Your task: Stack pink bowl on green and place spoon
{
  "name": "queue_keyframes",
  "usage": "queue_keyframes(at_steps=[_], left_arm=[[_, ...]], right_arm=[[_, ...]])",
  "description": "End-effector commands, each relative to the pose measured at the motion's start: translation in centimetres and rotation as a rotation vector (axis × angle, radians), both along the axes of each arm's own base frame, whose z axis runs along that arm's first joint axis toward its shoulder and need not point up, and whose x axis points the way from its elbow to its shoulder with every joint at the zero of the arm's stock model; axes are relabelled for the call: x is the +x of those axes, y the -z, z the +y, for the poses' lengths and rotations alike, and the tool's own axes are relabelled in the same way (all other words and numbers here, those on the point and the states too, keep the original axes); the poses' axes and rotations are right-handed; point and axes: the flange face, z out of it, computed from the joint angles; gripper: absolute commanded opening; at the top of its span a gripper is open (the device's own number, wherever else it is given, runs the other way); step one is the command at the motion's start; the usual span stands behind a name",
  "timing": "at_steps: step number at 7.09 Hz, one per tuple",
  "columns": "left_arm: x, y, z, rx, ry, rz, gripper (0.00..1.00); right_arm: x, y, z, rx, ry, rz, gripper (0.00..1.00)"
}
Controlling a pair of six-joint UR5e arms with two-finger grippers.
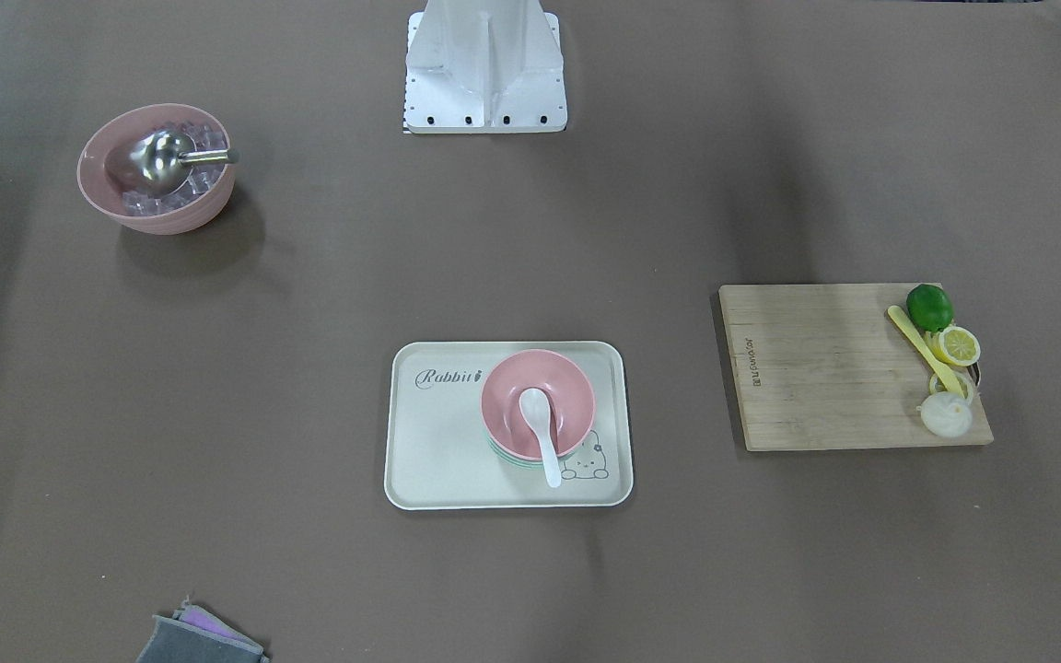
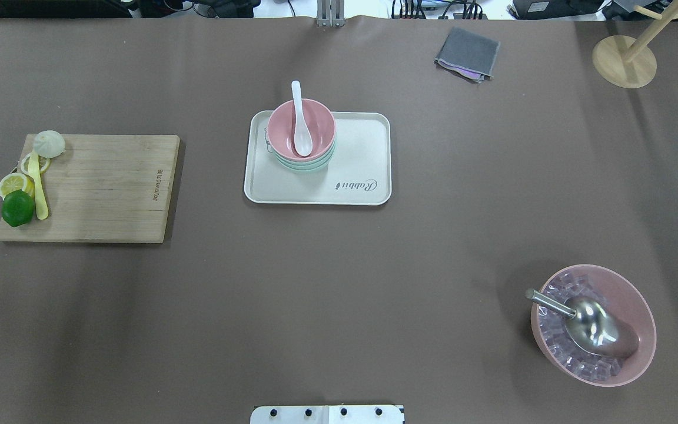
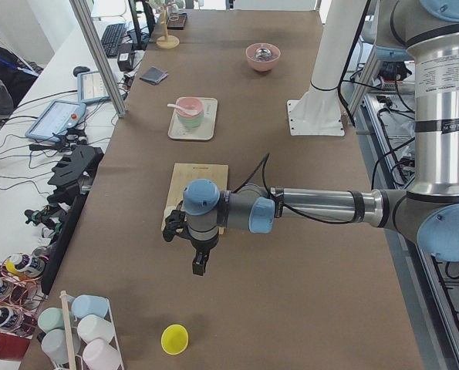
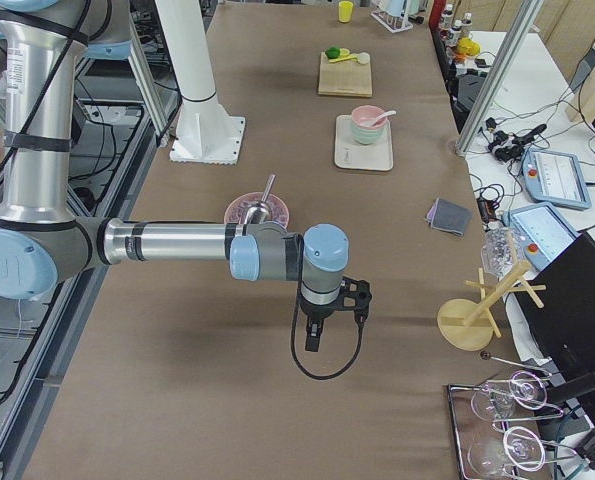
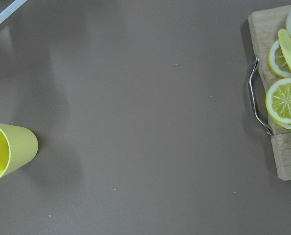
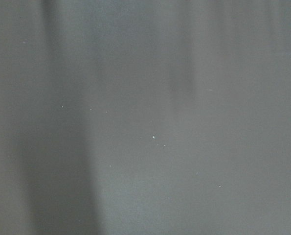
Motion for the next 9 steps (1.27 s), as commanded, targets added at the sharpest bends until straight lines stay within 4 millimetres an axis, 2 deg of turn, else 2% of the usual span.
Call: queue_keyframes(at_steps=[1, 5, 9], left_arm=[[0.0, -0.4, 0.5, -0.008, 0.000, 0.001, 0.99], [-0.1, 0.4, 1.8, 0.004, 0.000, 0.000, 0.99], [-0.1, 0.5, 2.0, 0.004, 0.000, 0.000, 0.99]], right_arm=[[0.0, -0.2, 0.3, -0.006, 0.000, -0.004, 1.00], [-0.1, 0.3, 0.3, 0.006, 0.004, -0.003, 1.00], [-0.2, 0.3, 0.3, 0.007, 0.007, 0.001, 1.00]])
